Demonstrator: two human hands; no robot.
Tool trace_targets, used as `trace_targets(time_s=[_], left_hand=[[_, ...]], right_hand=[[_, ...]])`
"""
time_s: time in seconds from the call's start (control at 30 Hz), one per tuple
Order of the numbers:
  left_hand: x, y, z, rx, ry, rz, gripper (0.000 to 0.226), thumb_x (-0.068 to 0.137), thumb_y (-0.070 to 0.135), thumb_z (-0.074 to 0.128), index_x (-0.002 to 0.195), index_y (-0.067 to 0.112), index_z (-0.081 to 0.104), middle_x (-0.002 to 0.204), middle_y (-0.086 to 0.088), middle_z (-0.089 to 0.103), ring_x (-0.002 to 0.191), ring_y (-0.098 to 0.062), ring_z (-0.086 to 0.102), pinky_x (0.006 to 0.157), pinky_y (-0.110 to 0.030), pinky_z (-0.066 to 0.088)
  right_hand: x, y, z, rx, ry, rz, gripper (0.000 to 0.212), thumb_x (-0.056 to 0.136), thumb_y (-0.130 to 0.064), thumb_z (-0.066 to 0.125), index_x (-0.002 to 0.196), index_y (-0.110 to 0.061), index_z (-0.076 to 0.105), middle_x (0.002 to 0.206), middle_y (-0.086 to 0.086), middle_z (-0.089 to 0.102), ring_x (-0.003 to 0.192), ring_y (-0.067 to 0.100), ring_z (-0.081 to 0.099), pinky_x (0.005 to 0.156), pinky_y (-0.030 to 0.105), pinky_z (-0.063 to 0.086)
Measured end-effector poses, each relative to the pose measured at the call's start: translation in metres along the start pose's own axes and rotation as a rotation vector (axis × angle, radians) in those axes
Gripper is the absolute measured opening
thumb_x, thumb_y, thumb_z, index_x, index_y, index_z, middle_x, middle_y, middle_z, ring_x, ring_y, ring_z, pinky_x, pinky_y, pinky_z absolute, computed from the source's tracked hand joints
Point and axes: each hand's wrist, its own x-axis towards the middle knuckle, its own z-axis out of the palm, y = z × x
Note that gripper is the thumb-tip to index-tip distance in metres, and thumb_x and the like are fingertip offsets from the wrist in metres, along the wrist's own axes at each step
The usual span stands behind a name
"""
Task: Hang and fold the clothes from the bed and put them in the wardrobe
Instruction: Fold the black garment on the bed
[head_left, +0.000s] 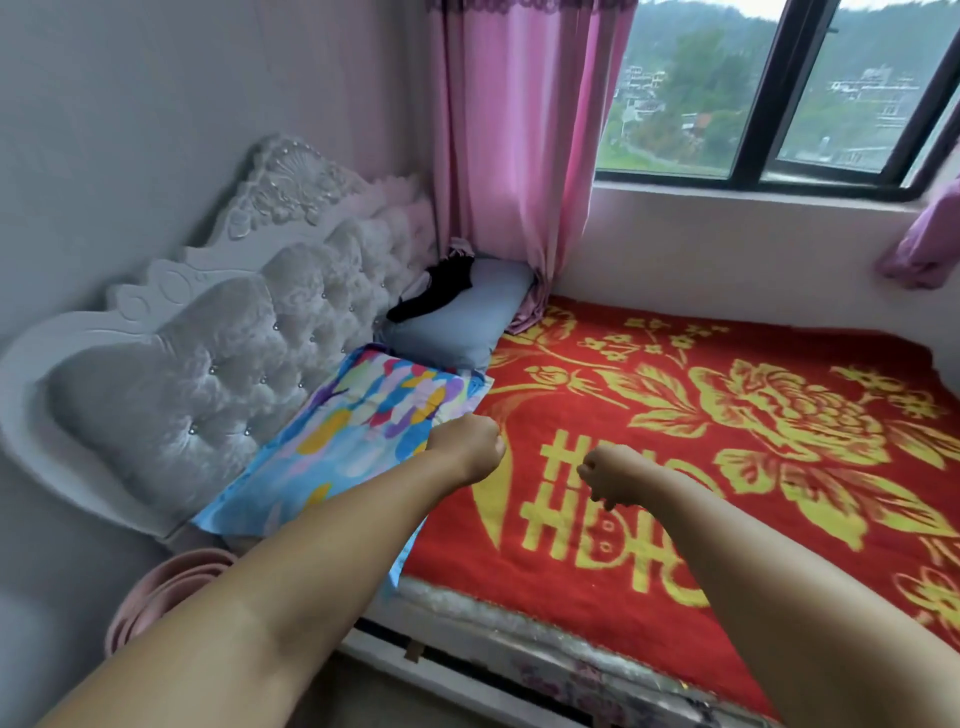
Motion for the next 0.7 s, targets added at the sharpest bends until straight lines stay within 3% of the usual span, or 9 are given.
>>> trace_targets(time_s=[0.1, 0.23, 0.4, 0.6, 0.7], left_hand=[[0.035, -0.007, 0.002, 0.005, -0.011, -0.005, 0.029, 0.095, 0.027, 0.037, 0.090, 0.011, 0.060, 0.109, -0.015, 0.064, 0.099, -0.034, 0.058, 0.068, -0.031, 0.036], [0.074, -0.009, 0.017, 0.010, -0.054, -0.025, 0.031, 0.094, 0.027, 0.036, 0.095, 0.010, 0.063, 0.109, -0.014, 0.064, 0.099, -0.033, 0.059, 0.069, -0.032, 0.038], [0.139, 0.004, 0.023, -0.005, -0.033, -0.057, 0.031, 0.095, 0.026, 0.036, 0.095, 0.010, 0.063, 0.109, -0.012, 0.064, 0.098, -0.033, 0.059, 0.069, -0.032, 0.038], [0.189, -0.005, 0.027, -0.012, -0.060, -0.099, 0.030, 0.096, 0.025, 0.035, 0.096, 0.011, 0.061, 0.108, -0.012, 0.063, 0.097, -0.031, 0.058, 0.069, -0.032, 0.039], [0.214, -0.029, 0.033, -0.021, -0.111, -0.142, 0.024, 0.096, 0.024, 0.034, 0.084, 0.014, 0.053, 0.106, -0.013, 0.062, 0.095, -0.032, 0.057, 0.067, -0.031, 0.036]], right_hand=[[0.029, 0.002, -0.010, 0.015, -0.003, -0.003, 0.036, 0.103, -0.022, 0.035, 0.103, 0.002, 0.063, 0.103, 0.012, 0.070, 0.086, 0.022, 0.069, 0.076, 0.034, 0.055], [0.068, 0.016, -0.016, -0.017, -0.049, -0.020, 0.030, 0.101, -0.020, 0.038, 0.100, -0.002, 0.062, 0.106, 0.012, 0.070, 0.085, 0.020, 0.066, 0.082, 0.036, 0.056], [0.137, 0.042, -0.057, 0.001, -0.055, -0.010, 0.031, 0.102, -0.018, 0.033, 0.087, -0.003, 0.056, 0.091, 0.011, 0.066, 0.055, 0.016, 0.053, 0.050, 0.026, 0.041], [0.204, 0.043, -0.087, -0.066, -0.109, -0.032, 0.029, 0.102, -0.015, 0.033, 0.099, -0.002, 0.059, 0.109, 0.015, 0.069, 0.065, 0.020, 0.058, 0.050, 0.023, 0.040], [0.237, 0.024, -0.086, -0.058, -0.138, -0.066, 0.031, 0.101, -0.012, 0.036, 0.115, 0.003, 0.060, 0.111, 0.014, 0.069, 0.091, 0.025, 0.069, 0.059, 0.027, 0.047]])
